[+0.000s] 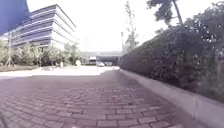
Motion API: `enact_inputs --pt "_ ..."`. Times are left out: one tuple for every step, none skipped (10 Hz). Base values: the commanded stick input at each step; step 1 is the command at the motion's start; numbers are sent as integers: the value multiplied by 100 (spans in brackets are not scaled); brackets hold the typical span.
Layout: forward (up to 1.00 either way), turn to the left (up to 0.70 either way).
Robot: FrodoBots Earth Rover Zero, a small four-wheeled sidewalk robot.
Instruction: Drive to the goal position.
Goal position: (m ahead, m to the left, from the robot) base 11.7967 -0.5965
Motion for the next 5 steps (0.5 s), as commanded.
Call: enact_inputs --pt "45 0" --pt "45 0" --pt "45 0" --pt "45 0" --pt "45 0"
